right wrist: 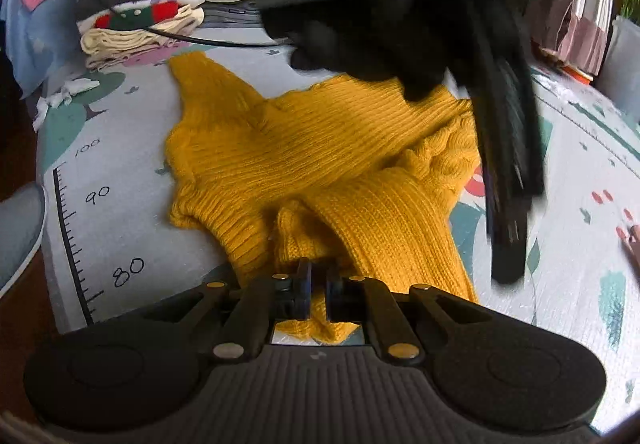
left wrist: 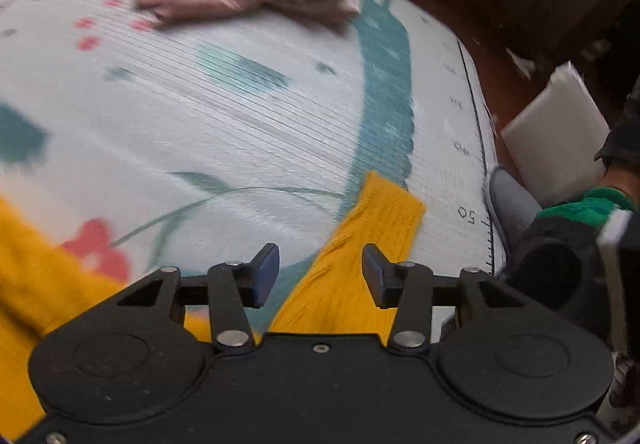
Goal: Fold clothes
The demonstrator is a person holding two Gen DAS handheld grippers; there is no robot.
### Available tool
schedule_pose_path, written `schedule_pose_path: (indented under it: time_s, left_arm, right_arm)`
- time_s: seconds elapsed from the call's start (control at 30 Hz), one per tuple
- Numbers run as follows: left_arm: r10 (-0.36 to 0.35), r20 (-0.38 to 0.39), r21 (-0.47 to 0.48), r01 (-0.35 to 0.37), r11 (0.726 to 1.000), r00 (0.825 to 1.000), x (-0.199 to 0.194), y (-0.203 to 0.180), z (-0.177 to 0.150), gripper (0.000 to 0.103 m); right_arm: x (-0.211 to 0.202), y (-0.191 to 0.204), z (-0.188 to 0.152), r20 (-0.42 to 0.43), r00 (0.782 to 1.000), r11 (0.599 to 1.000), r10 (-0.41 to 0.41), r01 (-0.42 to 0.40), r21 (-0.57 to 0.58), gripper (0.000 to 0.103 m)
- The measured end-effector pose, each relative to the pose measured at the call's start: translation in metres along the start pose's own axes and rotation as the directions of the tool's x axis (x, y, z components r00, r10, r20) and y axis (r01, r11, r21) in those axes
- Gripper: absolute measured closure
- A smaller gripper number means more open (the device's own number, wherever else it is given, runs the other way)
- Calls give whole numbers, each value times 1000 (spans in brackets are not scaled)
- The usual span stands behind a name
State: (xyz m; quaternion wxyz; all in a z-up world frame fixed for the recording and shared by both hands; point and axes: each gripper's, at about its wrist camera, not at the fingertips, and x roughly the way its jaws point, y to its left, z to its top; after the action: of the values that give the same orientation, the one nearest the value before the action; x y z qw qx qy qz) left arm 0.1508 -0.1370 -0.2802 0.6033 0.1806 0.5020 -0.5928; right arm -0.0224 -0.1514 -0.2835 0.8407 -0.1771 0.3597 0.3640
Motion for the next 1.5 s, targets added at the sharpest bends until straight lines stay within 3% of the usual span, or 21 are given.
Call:
schedule_pose_path:
  time_s: [0.17, 0.3, 0.37, 0.43, 0.47, 0.5, 0.63, 0.7, 0.77, 0.8, 0.9, 1.0, 1.17, 1.2, 1.23, 1.3, 1.4, 1.5]
  left_arm:
    - [-25, -109, 137, 40, 990, 994, 44, -19, 33, 60]
    - [-19, -140, 206, 48, 977, 990, 67, -34, 49, 61]
    - [-4, -161, 265, 47, 963, 987, 77, -44, 50, 69]
    - [45, -159, 355, 15, 935, 986, 82, -59, 46, 72]
    - [52, -147, 369, 6, 930, 988, 82, -61, 45, 96]
    - [47, -128, 360, 2, 933, 991, 80, -61, 44, 95]
    - [73, 48, 242, -83, 967, 996, 42, -40, 32, 96]
    - [60, 159, 164, -86, 983, 985, 7, -24, 21, 95]
    - [92, 274, 35, -106, 994, 957, -34, -4, 6, 95]
    - [130, 330, -38, -124, 991, 935, -56, 7, -4, 95]
    - [262, 426, -262, -159, 952, 866, -106, 45, -29, 95]
    - [366, 455, -417, -169, 893, 812, -132, 78, -52, 95]
    - [428, 433, -537, -154, 830, 794, -118, 101, -75, 95]
    - [435, 430, -552, -152, 820, 791, -115, 103, -77, 95]
    - [441, 428, -566, -146, 811, 789, -113, 105, -78, 95]
    - [453, 431, -596, -130, 792, 780, -116, 112, -80, 95]
    - [466, 438, -633, -104, 767, 769, -119, 117, -82, 95]
    - [469, 430, -643, -103, 759, 771, -118, 119, -79, 95]
  right_arm:
    - [1, 3, 0, 1, 1000, 1000, -4, 4, -24, 94]
    - [2, 6, 1, 2, 1000, 999, -12, 12, -45, 94]
    - [1, 6, 1, 4, 1000, 999, -13, 13, -45, 94]
    - [0, 5, 1, 5, 1000, 999, -14, 14, -42, 94]
    - [-1, 4, 0, 5, 1000, 999, -13, 13, -38, 94]
    - [-1, 4, 0, 5, 1000, 999, -11, 11, -30, 94]
    - [-2, -1, -1, 6, 1000, 1000, 7, -7, 8, 93]
    - [-3, -4, -1, 5, 1000, 999, 24, -24, 28, 92]
    - [-2, -5, -1, 3, 999, 999, 33, -33, 36, 92]
    - [-2, -6, -1, 2, 999, 999, 38, -38, 38, 92]
    - [-2, -8, 0, 0, 999, 997, 53, -53, 61, 92]
    - [0, -17, 0, 1, 996, 987, 92, -91, 130, 92]
    - [2, -35, -5, 16, 985, 952, 173, -171, 253, 90]
    - [1, -34, -5, 23, 983, 952, 184, -184, 246, 81]
    - [-1, -33, -6, 37, 977, 945, 209, -211, 251, 60]
    - [-5, -32, -6, 66, 964, 929, 257, -265, 259, 41]
    - [-13, -34, -5, 107, 962, 923, 252, -272, 272, 44]
    - [-21, -38, -1, 129, 979, 948, 159, -187, 255, 57]
